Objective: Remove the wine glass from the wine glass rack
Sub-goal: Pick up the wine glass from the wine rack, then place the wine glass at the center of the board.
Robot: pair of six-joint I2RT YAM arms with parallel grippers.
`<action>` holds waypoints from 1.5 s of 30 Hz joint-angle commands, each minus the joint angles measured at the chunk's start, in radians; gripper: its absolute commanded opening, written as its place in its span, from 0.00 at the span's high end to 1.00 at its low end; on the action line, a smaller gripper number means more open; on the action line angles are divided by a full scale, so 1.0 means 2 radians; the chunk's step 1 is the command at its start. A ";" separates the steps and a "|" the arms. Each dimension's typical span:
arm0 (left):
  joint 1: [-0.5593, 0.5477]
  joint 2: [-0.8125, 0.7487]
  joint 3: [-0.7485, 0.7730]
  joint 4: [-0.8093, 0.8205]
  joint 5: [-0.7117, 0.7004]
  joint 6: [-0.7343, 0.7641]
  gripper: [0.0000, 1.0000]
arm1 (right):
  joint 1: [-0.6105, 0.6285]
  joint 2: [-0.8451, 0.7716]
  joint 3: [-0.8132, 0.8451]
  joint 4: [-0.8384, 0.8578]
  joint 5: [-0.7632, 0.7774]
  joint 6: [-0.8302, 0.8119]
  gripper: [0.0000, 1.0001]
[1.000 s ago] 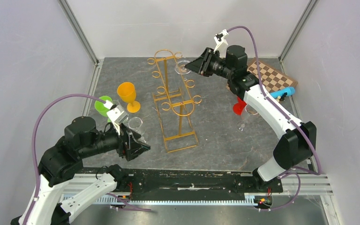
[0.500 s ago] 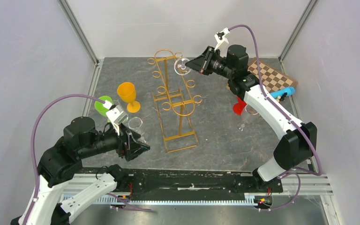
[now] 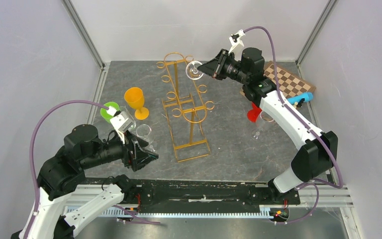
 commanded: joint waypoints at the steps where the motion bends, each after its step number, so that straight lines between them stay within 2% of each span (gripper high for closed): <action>1: 0.002 0.000 0.016 0.004 -0.002 -0.021 0.25 | 0.000 -0.027 0.027 0.011 0.013 0.000 1.00; 25: 0.002 0.003 0.027 0.012 0.008 -0.041 0.25 | -0.031 -0.092 0.010 -0.011 0.021 -0.020 1.00; 31: 0.001 0.002 0.032 0.028 0.011 -0.059 0.19 | -0.032 -0.127 0.015 -0.039 0.020 -0.050 1.00; 39: 0.002 0.020 0.072 0.104 0.031 -0.118 0.18 | -0.032 -0.178 0.027 -0.064 -0.027 -0.107 1.00; 45: 0.002 0.049 0.095 0.173 0.029 -0.187 0.18 | -0.025 -0.208 0.037 -0.104 -0.069 -0.194 1.00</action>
